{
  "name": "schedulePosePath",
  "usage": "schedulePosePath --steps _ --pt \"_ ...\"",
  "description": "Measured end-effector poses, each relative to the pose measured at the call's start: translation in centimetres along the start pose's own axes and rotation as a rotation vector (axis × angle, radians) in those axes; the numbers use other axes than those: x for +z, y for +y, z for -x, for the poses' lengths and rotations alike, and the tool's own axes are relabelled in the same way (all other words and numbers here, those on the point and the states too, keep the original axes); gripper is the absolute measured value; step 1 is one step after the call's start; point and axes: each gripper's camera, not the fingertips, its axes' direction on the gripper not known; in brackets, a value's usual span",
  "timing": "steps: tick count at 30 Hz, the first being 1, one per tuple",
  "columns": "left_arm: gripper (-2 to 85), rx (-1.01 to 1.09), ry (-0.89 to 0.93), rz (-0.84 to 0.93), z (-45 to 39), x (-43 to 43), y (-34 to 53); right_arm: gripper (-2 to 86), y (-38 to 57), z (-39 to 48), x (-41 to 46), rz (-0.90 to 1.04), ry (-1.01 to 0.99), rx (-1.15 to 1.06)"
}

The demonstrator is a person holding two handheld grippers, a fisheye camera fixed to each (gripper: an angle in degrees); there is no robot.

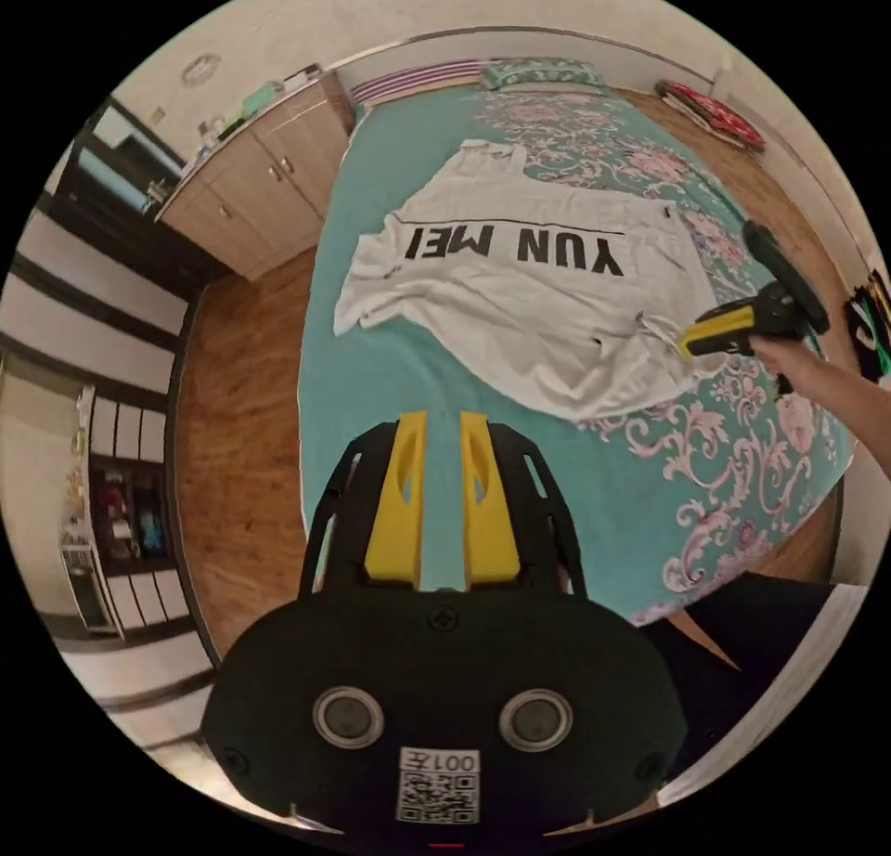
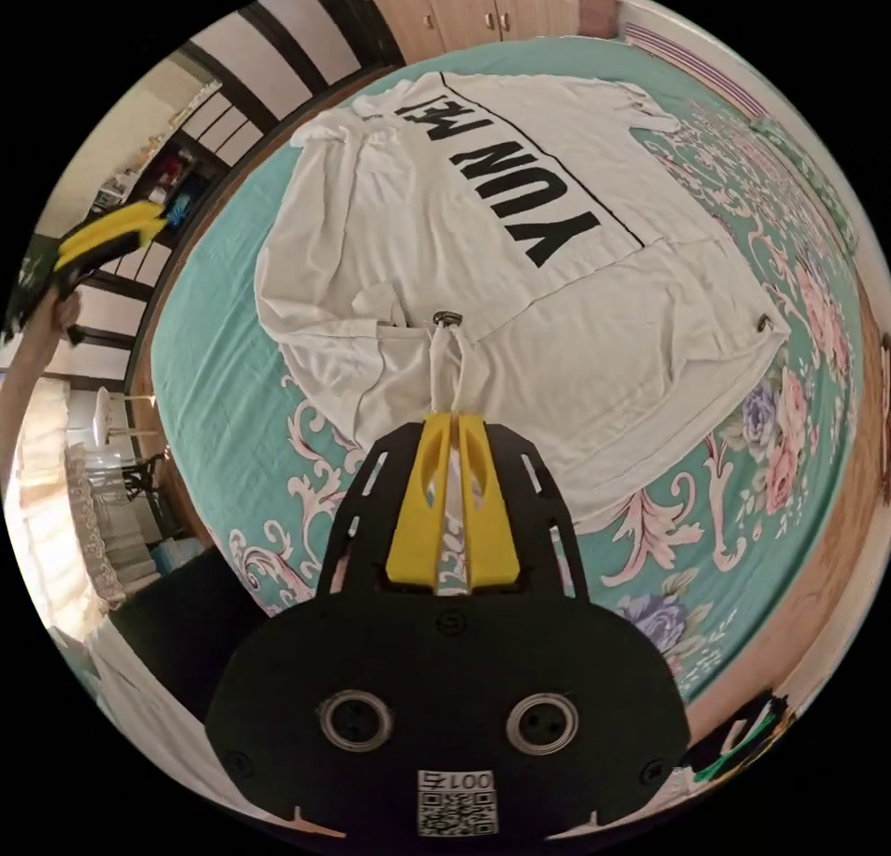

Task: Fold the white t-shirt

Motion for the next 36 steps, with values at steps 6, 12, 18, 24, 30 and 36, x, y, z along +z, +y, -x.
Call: schedulePosePath --steps 6,12,18,24,30,36 --pt "6.2 0.344 0.039 0.052 9.9 14.1 -13.7 1.1 4.2 5.3 -4.9 -0.071 0.062 0.019" --pt "-0.6 0.754 0.113 0.167 15.2 23.9 -18.1 0.7 6.1 9.4 -9.9 -0.075 0.156 0.016" --pt "-1.0 0.837 0.131 0.117 22.5 24.7 -16.9 0.6 6.4 11.9 -15.7 -0.158 0.144 0.086" --pt "-0.9 0.776 -0.106 0.058 29.9 24.7 -11.5 0.6 7.2 13.4 -17.4 -0.042 0.338 0.107" --pt "-0.4 0.490 0.180 0.133 35.4 31.2 -7.4 1.4 9.5 11.1 -16.7 -0.009 0.260 0.213" --pt "4.8 0.152 0.531 0.102 38.5 38.9 -7.2 5.4 12.0 9.4 -13.4 -0.023 0.066 0.395"
